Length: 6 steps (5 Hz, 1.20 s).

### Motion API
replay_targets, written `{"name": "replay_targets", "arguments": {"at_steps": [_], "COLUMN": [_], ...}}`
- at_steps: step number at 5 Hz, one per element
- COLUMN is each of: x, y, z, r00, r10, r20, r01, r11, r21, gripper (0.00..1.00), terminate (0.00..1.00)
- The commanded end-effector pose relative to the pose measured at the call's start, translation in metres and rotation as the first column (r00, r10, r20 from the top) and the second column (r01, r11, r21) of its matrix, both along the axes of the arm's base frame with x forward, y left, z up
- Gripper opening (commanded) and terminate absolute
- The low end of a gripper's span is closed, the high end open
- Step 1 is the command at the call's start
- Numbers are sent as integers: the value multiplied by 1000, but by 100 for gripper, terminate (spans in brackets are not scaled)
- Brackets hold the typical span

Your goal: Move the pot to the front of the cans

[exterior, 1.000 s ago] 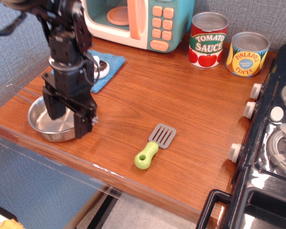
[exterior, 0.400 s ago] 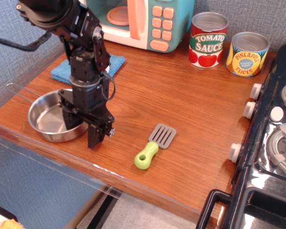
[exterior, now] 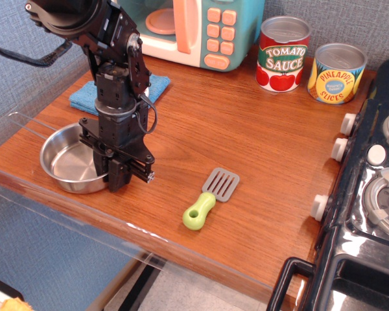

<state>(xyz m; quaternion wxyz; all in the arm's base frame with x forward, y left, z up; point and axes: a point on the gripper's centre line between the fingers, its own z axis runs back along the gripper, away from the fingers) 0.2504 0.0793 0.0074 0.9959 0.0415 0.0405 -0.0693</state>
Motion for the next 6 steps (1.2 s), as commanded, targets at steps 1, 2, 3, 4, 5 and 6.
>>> {"name": "replay_targets", "arguments": {"at_steps": [1,2,3,4,5,6], "x": [-8,-13,-4,26,65,99], "y": [-1,-27,-71,-118,-144,-158], "z": [31,62,92,99,95,81], "r00": [993,980,938,907,919,937], "r10": [4,-80,-243,-325,-295,-262], "r20": [115,183,245,269,261,229], "r01": [-6,72,243,327,295,256], "r11": [1000,996,970,944,955,965], "r21": [15,51,33,39,41,55], "gripper": [0,0,0,0,0,0], "terminate": [0,0,0,0,0,0]}}
